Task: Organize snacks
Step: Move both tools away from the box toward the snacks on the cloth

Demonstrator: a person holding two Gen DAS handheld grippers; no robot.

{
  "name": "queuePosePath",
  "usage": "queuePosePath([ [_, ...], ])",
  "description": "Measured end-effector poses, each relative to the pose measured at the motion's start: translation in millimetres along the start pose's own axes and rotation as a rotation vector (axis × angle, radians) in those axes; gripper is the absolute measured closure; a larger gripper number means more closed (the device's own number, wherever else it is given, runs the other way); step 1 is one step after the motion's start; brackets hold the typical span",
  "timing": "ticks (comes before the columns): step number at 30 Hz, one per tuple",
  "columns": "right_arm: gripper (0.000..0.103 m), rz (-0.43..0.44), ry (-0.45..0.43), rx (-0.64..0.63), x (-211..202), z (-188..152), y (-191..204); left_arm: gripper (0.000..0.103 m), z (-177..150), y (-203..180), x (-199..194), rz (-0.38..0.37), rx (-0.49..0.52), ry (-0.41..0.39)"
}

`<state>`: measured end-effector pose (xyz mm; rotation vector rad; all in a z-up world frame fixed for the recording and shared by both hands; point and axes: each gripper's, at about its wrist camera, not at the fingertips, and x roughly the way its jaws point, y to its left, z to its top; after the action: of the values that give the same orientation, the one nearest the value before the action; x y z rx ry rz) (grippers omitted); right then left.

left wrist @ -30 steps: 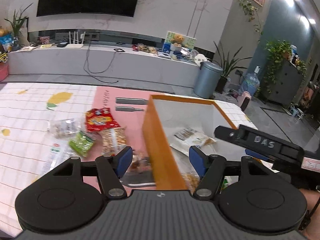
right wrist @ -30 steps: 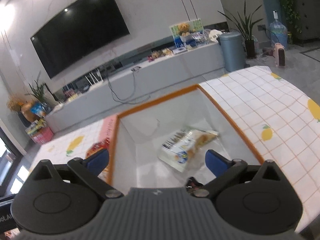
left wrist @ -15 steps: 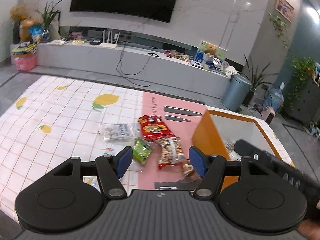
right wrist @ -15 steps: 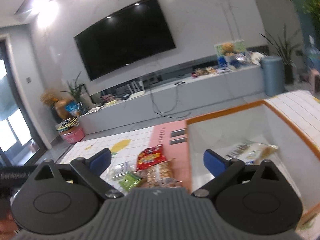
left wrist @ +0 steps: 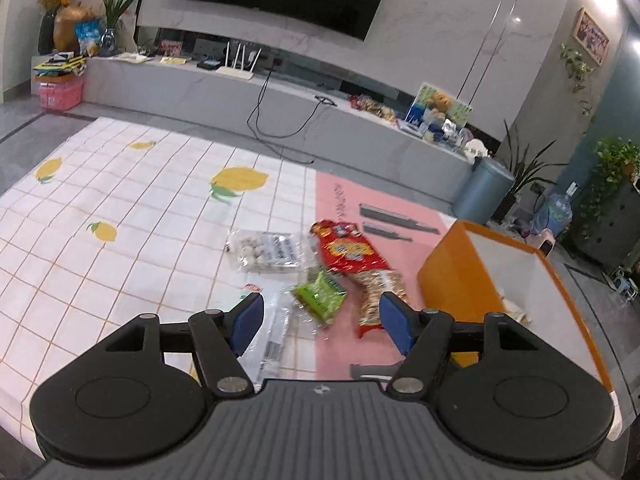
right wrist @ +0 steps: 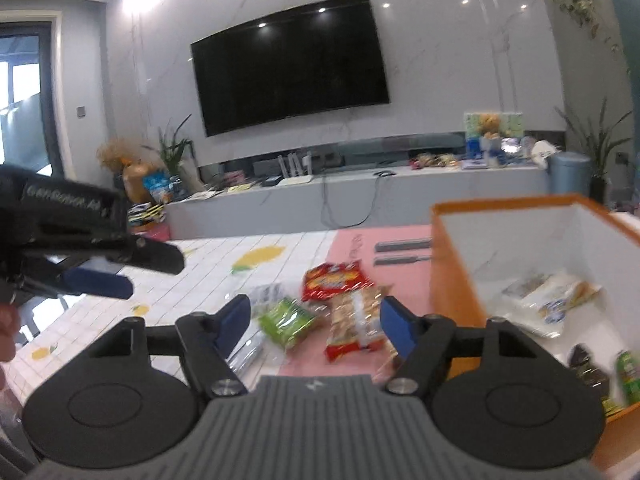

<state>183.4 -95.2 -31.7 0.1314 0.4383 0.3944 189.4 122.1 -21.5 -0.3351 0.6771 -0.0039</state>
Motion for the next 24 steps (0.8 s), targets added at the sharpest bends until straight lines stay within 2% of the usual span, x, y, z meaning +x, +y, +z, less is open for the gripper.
queuePosePath([
  [4,0.034,-0.017,0.024,-0.035,20.1,-14.9,2.7,0.025,-1.5,18.0,11.7,0.028,-0.028,0.029],
  [8,0.035,-0.035,0.062,-0.010,38.0,-28.8,-2.7,0.025,-1.6,31.2,18.9,0.047,-0.051,0.045],
  [14,0.036,-0.131,0.087,-0.049,55.0,-39.1,-3.5,0.025,-7.1,38.3,35.0,0.049,-0.045,0.089],
  [16,0.036,-0.150,0.089,-0.075,57.3,-39.5,-1.6,0.021,-11.5,36.1,43.9,0.041,-0.016,0.117],
  [18,0.037,-0.155,0.093,-0.100,58.3,-40.9,0.2,0.020,-18.4,28.4,54.2,0.038,0.060,0.138],
  [21,0.038,-0.179,0.092,-0.137,56.7,-43.1,2.9,0.019,-27.5,18.1,68.4,0.079,0.168,0.153],
  [24,0.038,-0.194,0.081,-0.151,51.4,-44.7,3.0,0.019,-31.1,15.9,83.6,0.081,0.201,0.188],
])
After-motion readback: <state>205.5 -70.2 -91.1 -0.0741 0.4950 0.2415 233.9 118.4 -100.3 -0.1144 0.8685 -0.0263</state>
